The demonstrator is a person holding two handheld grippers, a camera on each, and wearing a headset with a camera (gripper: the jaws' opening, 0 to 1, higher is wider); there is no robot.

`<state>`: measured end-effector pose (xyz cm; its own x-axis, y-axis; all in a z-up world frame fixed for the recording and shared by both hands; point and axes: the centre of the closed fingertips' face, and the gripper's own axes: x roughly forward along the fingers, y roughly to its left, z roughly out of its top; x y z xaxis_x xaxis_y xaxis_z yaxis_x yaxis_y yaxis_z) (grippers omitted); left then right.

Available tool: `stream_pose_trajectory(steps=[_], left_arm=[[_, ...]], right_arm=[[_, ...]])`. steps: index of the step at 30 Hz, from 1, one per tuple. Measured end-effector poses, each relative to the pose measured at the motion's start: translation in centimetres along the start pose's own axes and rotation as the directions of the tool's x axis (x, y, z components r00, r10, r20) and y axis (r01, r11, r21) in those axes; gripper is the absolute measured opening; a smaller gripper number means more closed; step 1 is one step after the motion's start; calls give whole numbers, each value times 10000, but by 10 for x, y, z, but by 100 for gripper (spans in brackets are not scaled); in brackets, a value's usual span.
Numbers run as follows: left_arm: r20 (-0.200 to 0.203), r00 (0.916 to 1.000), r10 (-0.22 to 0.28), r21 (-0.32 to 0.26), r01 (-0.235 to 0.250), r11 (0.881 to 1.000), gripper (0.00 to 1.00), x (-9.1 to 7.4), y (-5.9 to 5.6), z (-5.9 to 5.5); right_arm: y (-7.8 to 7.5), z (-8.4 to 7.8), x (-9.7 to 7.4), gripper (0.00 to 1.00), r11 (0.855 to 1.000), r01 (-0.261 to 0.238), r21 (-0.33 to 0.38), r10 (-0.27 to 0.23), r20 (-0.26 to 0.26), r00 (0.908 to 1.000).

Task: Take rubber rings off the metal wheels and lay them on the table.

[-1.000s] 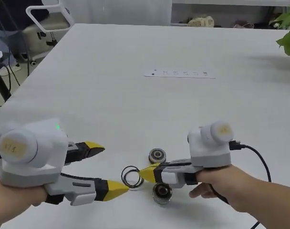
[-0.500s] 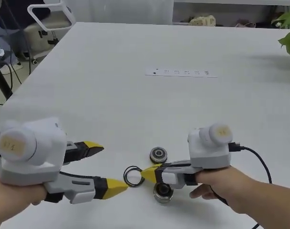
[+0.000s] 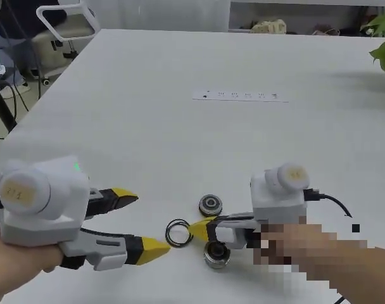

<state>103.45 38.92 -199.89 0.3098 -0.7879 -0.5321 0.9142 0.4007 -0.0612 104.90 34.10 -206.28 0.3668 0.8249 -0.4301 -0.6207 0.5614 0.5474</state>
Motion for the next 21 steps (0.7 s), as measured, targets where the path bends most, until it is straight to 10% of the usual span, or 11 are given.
stream_pose_trajectory(steps=[21], left_arm=[[-154, 9999, -55, 56, 56, 10000, 61, 2, -1, 0]], right_arm=[[0, 5, -2, 6, 9994, 54, -339, -49, 146, 9999]])
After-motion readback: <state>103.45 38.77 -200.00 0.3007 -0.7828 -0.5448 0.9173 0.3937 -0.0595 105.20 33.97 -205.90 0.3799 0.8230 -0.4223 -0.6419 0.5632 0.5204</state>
